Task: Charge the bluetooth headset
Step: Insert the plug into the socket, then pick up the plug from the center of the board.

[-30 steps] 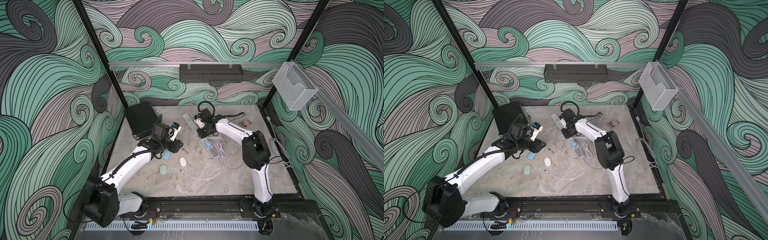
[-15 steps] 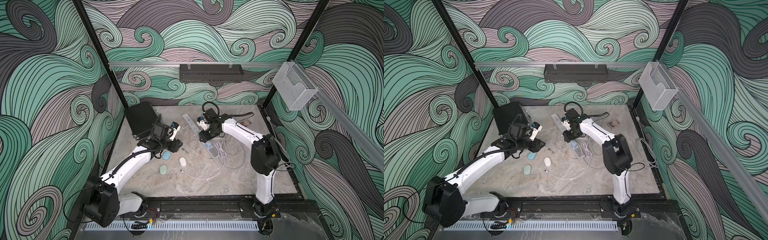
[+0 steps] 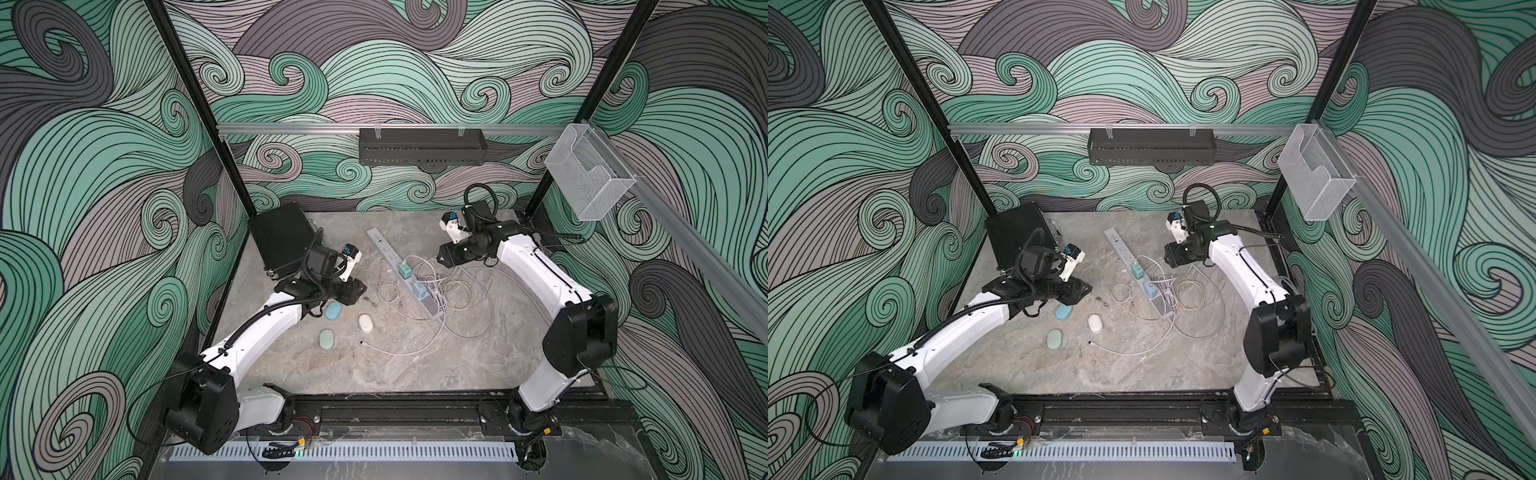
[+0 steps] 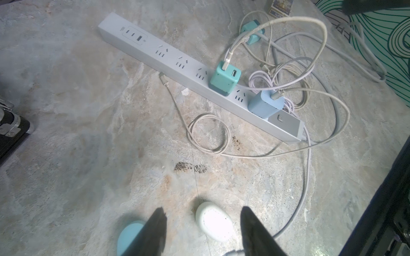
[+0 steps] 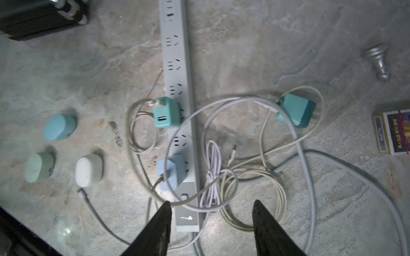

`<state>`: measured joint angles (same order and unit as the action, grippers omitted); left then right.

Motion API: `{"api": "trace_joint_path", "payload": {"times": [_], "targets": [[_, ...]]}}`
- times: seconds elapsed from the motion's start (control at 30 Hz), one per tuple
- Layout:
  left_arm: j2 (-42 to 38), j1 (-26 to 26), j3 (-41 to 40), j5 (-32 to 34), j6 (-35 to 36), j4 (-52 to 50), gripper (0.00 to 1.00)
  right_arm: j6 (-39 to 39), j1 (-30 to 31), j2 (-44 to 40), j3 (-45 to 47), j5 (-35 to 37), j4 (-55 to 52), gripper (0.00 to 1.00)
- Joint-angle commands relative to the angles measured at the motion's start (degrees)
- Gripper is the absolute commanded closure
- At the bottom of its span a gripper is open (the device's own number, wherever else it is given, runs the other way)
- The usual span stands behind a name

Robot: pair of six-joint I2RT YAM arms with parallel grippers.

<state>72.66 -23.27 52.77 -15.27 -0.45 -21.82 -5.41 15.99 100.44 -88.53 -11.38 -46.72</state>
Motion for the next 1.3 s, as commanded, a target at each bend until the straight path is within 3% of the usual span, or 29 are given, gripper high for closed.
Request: {"api": "trace_joint_path", "payload": {"times": [0.0,0.27,0.5,0.83,0.97,1.27], "targets": [[0.83,0.33,1.23,-2.79,0.45,0.80,0.46,1.54,-2.24,5.58,-2.77,2.33,-0.04,0.47],[2.54,0.41,1.63,-3.72,0.27,0.75,0.46,10.37,-3.73,13.92,-6.08,12.75,6.55,0.54],[2.71,0.41,1.46,-3.46,0.36,0.72,0.46,13.50,-6.53,18.87,-10.99,13.78,7.08,0.55],[2.81,0.33,1.45,-3.01,0.45,0.22,0.46,14.12,-9.56,24.18,-14.65,15.67,7.02,0.64],[3.03,0.37,1.49,-3.04,0.45,0.25,0.46,12.53,-9.86,25.96,-15.14,13.83,7.08,0.62],[3.34,0.37,1.57,-3.19,0.45,0.12,0.46,9.63,-10.70,29.83,-17.59,-0.30,7.81,0.53]]}}
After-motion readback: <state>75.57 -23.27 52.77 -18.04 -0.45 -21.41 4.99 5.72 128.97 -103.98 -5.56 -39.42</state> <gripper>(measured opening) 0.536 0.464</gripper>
